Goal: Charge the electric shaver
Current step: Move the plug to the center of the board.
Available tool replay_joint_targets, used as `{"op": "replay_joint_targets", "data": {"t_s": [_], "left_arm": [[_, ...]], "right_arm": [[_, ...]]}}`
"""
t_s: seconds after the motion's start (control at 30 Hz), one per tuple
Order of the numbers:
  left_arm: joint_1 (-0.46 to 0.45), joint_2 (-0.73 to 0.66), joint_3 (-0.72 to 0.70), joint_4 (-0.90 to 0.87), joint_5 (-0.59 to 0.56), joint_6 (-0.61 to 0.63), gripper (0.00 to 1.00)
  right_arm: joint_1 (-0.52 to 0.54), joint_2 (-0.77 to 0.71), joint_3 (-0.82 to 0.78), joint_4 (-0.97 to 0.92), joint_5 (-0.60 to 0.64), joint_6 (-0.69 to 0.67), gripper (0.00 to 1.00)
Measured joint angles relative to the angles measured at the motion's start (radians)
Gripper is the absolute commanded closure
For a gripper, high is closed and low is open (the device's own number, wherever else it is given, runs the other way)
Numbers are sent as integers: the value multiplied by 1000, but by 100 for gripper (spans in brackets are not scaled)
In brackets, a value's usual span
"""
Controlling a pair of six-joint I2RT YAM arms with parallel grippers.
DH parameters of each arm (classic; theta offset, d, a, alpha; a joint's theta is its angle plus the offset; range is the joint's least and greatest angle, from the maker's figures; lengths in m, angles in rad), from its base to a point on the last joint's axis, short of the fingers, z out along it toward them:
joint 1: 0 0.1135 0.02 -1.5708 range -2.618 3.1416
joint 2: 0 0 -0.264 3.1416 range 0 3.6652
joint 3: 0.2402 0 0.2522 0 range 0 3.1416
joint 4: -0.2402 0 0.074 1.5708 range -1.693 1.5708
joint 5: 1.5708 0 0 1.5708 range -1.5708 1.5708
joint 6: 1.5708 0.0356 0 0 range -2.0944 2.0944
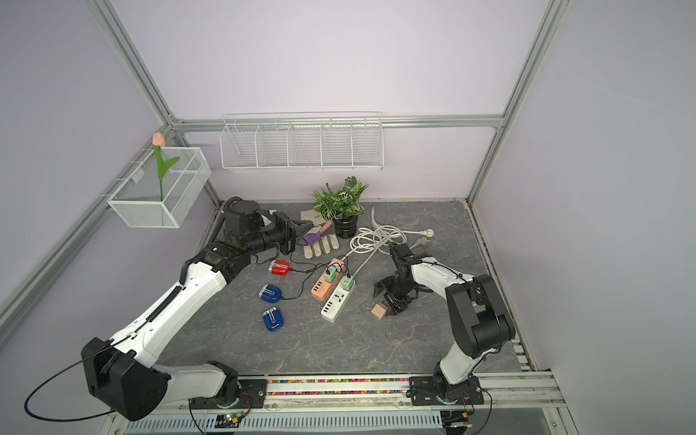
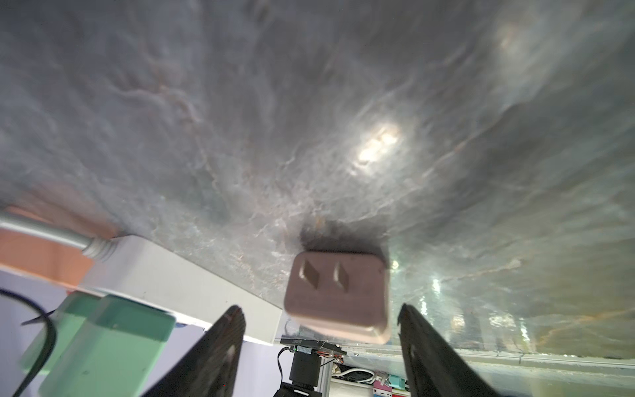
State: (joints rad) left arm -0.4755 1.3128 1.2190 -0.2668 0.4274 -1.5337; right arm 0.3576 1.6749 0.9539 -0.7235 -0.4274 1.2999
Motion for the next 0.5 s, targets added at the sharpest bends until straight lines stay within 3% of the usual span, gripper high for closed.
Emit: {"op": "replay_joint_targets", "data": {"t_s": [0.5], "left_arm": [[11,3,0,7,0,0,100]], "right_arm": [[24,78,29,-43,0,-21,40]]}}
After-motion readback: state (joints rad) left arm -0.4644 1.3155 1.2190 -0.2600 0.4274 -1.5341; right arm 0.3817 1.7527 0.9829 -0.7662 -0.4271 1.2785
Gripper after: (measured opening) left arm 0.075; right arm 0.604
